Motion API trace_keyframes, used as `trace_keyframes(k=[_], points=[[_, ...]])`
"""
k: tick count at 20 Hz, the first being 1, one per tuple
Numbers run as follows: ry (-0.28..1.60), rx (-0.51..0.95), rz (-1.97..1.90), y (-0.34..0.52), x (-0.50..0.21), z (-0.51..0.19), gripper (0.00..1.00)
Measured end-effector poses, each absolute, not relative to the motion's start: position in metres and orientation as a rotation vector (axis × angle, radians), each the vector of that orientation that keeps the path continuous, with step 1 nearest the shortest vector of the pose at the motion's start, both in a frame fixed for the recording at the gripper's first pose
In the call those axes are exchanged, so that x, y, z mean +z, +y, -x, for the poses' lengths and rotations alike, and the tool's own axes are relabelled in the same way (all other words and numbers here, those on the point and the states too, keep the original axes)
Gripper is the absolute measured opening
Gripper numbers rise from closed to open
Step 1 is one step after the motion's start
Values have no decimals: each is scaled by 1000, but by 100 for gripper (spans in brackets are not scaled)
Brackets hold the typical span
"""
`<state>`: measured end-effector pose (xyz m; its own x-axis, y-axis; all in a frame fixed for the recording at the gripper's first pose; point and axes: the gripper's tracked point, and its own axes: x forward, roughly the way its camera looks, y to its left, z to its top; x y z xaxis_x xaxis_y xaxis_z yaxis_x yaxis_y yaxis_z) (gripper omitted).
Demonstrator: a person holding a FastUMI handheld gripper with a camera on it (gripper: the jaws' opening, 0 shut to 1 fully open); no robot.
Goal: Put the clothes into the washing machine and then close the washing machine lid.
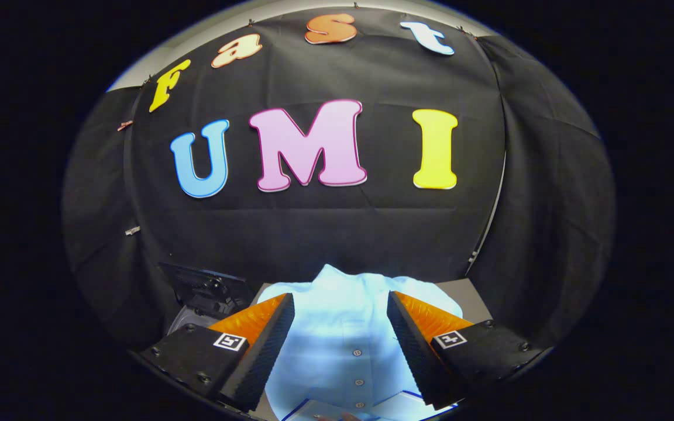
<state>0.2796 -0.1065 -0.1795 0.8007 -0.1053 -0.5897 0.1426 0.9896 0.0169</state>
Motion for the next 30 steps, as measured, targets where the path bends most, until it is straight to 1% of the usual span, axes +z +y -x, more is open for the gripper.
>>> trace_keyframes(k=[5, 12, 22, 24, 26, 28, 30], points=[[761, -155, -65, -118, -225, -286, 100], [866, -164, -59, -126, -254, -279, 99], [922, -192, -41, -132, -266, -278, 99], [936, -185, -38, -135, -266, -276, 91], [930, -154, -74, -131, -265, -279, 73], [930, -127, -103, -129, -266, -280, 32], [897, -124, -138, -127, -265, -282, 30]])
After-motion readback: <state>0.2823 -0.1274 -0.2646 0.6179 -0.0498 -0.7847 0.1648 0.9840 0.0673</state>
